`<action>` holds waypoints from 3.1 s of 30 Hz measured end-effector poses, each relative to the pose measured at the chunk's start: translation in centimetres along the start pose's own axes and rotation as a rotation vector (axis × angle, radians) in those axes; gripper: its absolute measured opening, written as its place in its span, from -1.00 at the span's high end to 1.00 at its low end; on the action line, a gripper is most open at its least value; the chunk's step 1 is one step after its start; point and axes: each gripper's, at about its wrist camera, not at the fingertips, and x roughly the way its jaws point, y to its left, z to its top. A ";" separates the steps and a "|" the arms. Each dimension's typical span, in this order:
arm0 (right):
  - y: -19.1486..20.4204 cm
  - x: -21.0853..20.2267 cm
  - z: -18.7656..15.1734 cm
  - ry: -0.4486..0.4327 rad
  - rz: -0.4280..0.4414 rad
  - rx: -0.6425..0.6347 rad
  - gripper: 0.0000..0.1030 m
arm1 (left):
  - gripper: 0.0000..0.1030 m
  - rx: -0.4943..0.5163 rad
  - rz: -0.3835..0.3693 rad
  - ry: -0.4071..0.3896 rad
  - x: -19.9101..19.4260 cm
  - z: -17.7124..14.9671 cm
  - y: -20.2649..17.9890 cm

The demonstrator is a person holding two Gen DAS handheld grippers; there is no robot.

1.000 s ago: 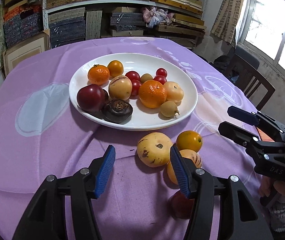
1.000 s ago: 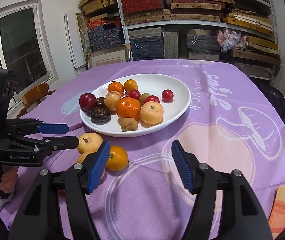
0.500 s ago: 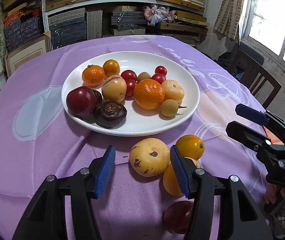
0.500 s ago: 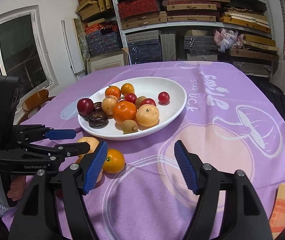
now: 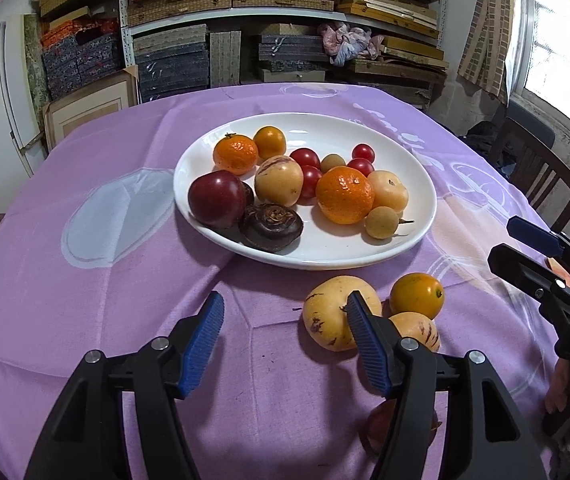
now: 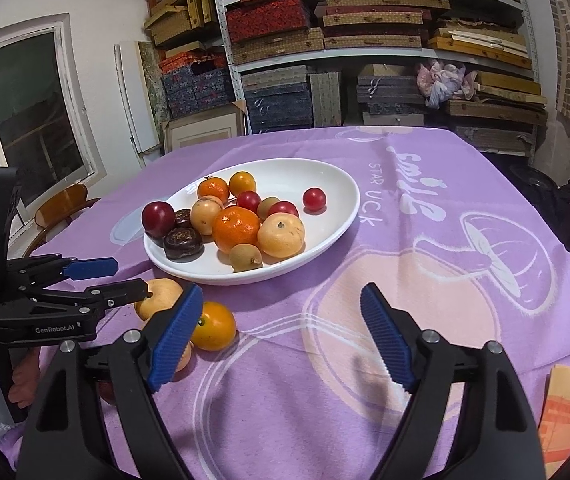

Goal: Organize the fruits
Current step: 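Move the open left tool over the remaining fruits toward a dark red plum, then lower the left tool onto the dark red plum and close it, then close the right tool on the small orange mandarin while the left tool holds the plum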

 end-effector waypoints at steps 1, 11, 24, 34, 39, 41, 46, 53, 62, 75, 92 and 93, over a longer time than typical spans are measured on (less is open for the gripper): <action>0.0 0.1 0.0 0.002 -0.001 0.001 -0.54 | -0.30 -0.003 0.004 -0.002 -0.1 -0.1 0.1; -0.1 -0.3 -0.2 -0.011 -0.021 0.003 -0.58 | -0.44 -0.019 0.024 -0.010 -2.1 -1.5 1.0; -0.1 -0.7 -0.2 -0.025 -0.028 0.004 -0.66 | -0.44 0.110 -0.114 0.068 -4.5 -5.7 -3.4; -0.6 -0.9 0.0 -0.032 -0.025 0.025 -0.67 | -0.01 0.059 -0.188 0.144 -1.4 -5.7 -4.3; -0.7 -0.9 0.0 -0.026 -0.019 0.029 -0.68 | 0.03 0.036 -0.184 0.138 -1.2 -5.5 -3.6; -0.6 -0.9 0.0 -0.024 -0.018 0.025 -0.68 | 0.03 0.039 -0.174 0.133 -1.1 -5.4 -3.7; -0.5 -0.9 0.0 -0.025 -0.017 0.021 -0.68 | 0.03 0.022 -0.182 0.123 -0.8 -5.3 -3.5; -0.1 -0.8 -0.1 -0.018 -0.003 0.011 -0.68 | 0.23 -0.010 -0.136 0.092 -2.4 -5.3 -0.3; 3.9 0.9 -0.9 0.102 -0.005 -0.153 -0.64 | 0.23 -0.176 0.059 0.046 -2.7 -5.3 7.6; 5.3 5.1 -0.6 0.248 -0.001 -0.176 -0.47 | 0.22 -0.180 0.014 0.038 -2.3 -5.7 8.1; 5.1 6.8 -0.6 0.288 0.005 -0.158 0.04 | 0.21 -0.178 -0.004 0.052 -1.9 -5.8 7.9; 5.4 6.8 -0.6 0.287 0.009 -0.165 0.09 | 0.21 -0.177 -0.006 0.054 -1.8 -5.8 7.8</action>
